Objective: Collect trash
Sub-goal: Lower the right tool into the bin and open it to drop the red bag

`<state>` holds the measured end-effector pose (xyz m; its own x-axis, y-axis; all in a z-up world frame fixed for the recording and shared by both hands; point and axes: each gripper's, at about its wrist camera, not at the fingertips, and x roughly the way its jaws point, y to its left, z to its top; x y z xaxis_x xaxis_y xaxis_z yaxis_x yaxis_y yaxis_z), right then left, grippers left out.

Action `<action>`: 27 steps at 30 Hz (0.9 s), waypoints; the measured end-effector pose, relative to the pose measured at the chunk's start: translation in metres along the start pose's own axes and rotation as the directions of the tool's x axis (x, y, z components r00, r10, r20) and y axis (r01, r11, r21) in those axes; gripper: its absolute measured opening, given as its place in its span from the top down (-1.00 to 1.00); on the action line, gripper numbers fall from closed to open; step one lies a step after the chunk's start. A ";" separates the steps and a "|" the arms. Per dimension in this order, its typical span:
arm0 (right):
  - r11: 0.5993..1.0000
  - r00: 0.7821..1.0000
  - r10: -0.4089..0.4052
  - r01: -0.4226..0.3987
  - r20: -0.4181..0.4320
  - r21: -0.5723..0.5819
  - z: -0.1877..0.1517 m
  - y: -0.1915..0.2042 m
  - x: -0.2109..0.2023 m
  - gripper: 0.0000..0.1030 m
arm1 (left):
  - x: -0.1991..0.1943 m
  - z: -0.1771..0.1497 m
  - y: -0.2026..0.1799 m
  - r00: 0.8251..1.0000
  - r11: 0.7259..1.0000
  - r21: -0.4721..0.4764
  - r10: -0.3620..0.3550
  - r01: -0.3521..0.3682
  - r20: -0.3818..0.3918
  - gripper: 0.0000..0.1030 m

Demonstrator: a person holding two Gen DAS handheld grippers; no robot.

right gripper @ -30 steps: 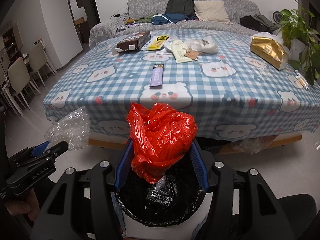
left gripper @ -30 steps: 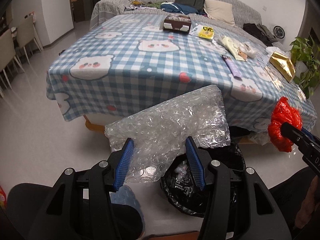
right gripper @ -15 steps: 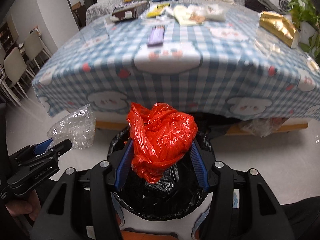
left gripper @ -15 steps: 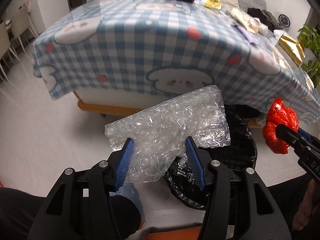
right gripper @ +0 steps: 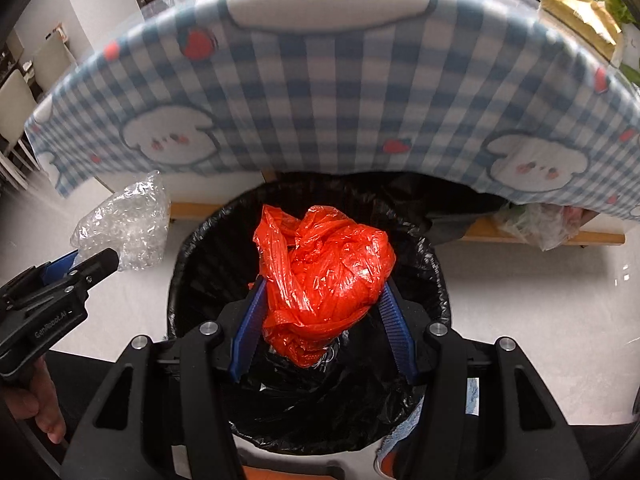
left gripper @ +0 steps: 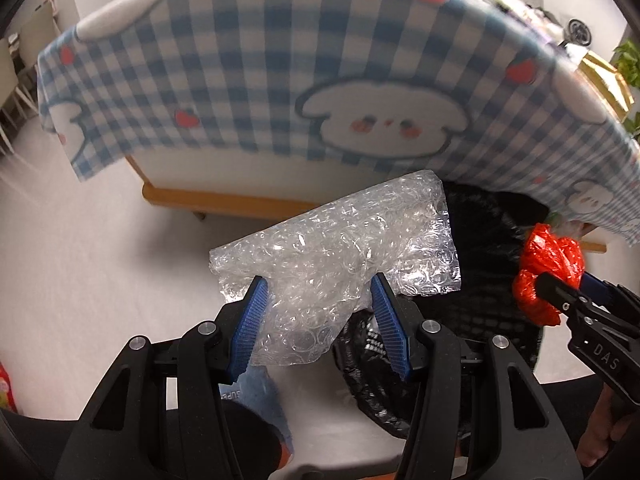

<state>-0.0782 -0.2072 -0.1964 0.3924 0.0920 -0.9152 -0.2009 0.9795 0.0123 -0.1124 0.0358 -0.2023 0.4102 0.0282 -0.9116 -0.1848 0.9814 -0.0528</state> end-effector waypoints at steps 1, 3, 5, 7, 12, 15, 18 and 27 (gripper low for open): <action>1.000 1.000 -0.001 0.001 -0.005 -0.002 -0.001 0.000 0.003 -0.04 | 0.004 -0.001 0.000 1.000 1.000 0.002 0.007 -0.007 -0.004 -0.02; 1.000 1.000 0.003 -0.003 -0.015 -0.006 -0.002 0.001 0.009 -0.07 | 0.008 -0.003 0.002 1.000 1.000 -0.001 0.014 -0.014 -0.010 -0.02; 1.000 1.000 0.001 -0.001 -0.016 -0.012 -0.002 0.003 0.013 -0.12 | 0.010 -0.004 0.005 1.000 1.000 -0.007 0.022 -0.022 -0.016 -0.02; 1.000 1.000 0.007 -0.007 -0.015 -0.019 -0.002 0.006 0.015 -0.24 | 0.012 -0.005 0.007 0.999 0.999 -0.013 0.030 -0.030 -0.020 -0.02; 0.999 1.000 -0.001 0.002 0.018 -0.042 -0.002 0.011 0.007 -0.68 | 0.006 -0.006 0.002 0.999 0.999 -0.010 0.033 -0.033 -0.010 -0.02; 0.999 0.999 -0.006 0.007 0.040 -0.033 0.000 0.008 0.000 -0.80 | 0.002 -0.002 -0.003 1.000 1.000 -0.005 0.025 -0.025 -0.005 -0.02; 1.000 0.998 -0.014 0.015 0.067 -0.007 0.003 -0.004 -0.008 -0.85 | -0.002 -0.001 -0.016 1.000 1.000 0.008 0.017 -0.017 -0.001 -0.02; 0.997 0.992 -0.072 0.070 0.108 0.019 0.007 -0.042 -0.023 -0.85 | -0.004 0.001 -0.061 1.000 0.998 0.058 -0.012 0.012 0.003 -0.02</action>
<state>-0.0720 -0.2494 -0.1733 0.5007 0.0403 -0.8647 -0.1562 0.9867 -0.0444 -0.1023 -0.0237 -0.1948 0.4146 0.0167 -0.9098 -0.1274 0.9910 -0.0399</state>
